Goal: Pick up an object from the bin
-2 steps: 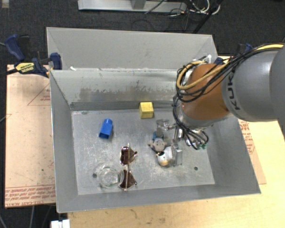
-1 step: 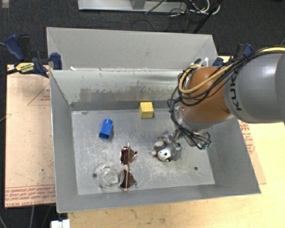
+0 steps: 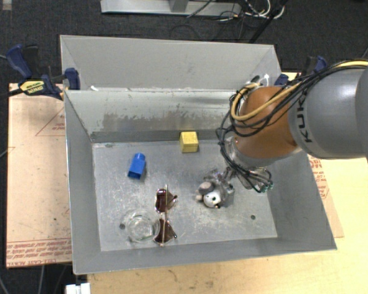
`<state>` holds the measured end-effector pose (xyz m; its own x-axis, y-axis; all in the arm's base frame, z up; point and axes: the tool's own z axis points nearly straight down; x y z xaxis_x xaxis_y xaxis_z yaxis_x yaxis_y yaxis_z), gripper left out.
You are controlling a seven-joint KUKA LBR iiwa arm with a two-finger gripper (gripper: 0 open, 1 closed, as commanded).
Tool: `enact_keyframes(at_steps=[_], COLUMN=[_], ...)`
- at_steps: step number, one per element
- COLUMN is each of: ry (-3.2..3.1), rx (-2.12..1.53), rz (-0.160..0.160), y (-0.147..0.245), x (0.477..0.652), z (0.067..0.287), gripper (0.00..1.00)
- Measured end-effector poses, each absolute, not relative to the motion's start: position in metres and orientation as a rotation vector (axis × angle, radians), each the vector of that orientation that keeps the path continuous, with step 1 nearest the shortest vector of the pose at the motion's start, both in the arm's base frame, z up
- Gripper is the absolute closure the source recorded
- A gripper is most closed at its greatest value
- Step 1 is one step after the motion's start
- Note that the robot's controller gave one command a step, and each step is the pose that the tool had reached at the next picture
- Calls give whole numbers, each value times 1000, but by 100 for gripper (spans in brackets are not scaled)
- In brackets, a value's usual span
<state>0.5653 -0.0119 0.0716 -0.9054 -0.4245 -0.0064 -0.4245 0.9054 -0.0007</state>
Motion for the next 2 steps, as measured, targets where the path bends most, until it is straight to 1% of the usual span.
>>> enact_keyframes(at_steps=[1,2], ry=[3062,3070], rx=[-683,-685], rz=[2,4], y=[-12,-12], x=[565,563], z=[74,84], gripper=[100,100])
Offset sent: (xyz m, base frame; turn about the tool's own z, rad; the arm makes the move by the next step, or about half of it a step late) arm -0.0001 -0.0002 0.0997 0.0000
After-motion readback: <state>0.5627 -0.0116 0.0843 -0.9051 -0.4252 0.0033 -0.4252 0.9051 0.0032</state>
